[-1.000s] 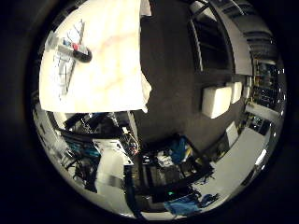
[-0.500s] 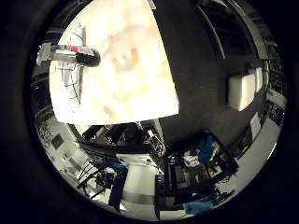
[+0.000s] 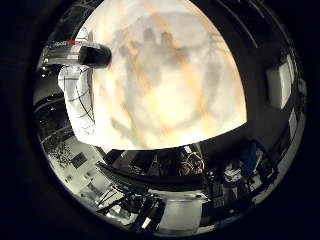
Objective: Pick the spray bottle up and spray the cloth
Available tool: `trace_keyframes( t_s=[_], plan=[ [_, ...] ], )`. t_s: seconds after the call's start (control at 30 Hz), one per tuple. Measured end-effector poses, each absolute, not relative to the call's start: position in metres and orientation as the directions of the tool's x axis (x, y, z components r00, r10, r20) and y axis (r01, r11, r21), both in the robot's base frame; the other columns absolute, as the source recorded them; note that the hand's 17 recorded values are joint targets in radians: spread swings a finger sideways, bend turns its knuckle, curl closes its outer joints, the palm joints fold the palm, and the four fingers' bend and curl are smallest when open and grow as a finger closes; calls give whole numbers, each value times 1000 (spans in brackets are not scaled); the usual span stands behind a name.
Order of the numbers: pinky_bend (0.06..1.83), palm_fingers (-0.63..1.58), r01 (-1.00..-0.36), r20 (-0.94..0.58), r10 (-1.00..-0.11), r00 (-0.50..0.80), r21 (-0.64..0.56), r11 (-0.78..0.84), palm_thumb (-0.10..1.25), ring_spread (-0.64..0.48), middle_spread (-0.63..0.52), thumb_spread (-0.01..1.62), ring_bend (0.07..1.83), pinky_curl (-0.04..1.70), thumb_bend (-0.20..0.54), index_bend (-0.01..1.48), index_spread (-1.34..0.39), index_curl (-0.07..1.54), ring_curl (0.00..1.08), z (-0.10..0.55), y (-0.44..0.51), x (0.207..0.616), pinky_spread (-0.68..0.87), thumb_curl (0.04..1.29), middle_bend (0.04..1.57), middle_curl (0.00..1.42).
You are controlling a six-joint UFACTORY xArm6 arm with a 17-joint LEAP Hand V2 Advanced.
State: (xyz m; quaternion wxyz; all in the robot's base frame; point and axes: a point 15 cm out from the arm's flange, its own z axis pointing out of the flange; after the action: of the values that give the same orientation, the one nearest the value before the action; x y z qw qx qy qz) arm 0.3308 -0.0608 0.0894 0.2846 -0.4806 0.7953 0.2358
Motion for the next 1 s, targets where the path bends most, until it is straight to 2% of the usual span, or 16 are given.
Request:
trace_keyframes(
  t_s=[0.33, 0.67, 1.0],
  plan=[
    [423, 70, -884, -739, -563, -370, 93, 458, 495, 239, 195, 1016, 381, 304, -26, 146, -157, 249, 258, 75, -56, 347, 400, 310, 252, 336],
    [414, 82, -887, -761, -543, -355, 91, 452, 506, 221, 190, 1017, 382, 304, -25, 149, -158, 251, 260, 68, -47, 358, 407, 315, 254, 336],
    [406, 111, -889, -792, -517, -324, 68, 452, 510, 217, 176, 1022, 399, 304, -26, 145, -146, 249, 262, 72, -32, 386, 385, 316, 274, 343]
  ],
)
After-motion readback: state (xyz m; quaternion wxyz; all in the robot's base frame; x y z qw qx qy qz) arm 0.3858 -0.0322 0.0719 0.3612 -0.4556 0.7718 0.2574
